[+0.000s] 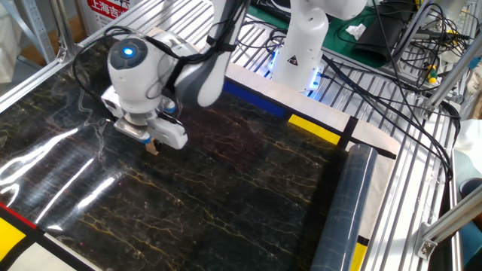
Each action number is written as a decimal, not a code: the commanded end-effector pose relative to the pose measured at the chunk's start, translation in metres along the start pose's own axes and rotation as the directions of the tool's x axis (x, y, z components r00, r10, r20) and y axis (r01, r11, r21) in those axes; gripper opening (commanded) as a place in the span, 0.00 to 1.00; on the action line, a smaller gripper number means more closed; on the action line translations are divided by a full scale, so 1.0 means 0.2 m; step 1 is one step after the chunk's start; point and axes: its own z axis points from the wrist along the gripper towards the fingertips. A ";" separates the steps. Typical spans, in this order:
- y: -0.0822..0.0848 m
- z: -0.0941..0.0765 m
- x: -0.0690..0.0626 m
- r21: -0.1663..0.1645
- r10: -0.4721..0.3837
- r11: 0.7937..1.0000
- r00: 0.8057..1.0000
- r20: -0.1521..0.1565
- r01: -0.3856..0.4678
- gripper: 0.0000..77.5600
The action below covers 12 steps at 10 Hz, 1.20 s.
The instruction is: Hold a small block with the gripper and sweep it from left to right on the table
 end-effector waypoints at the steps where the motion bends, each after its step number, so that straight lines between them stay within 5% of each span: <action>1: -0.18 0.00 -0.05 0.006 -0.049 0.999 0.999 0.003 0.049 0.02; 8: -0.10 0.03 -0.05 -0.008 -0.036 0.999 0.999 0.004 0.036 0.02; 12: 0.07 0.06 -0.03 -0.013 0.007 1.000 1.000 0.007 -0.007 0.02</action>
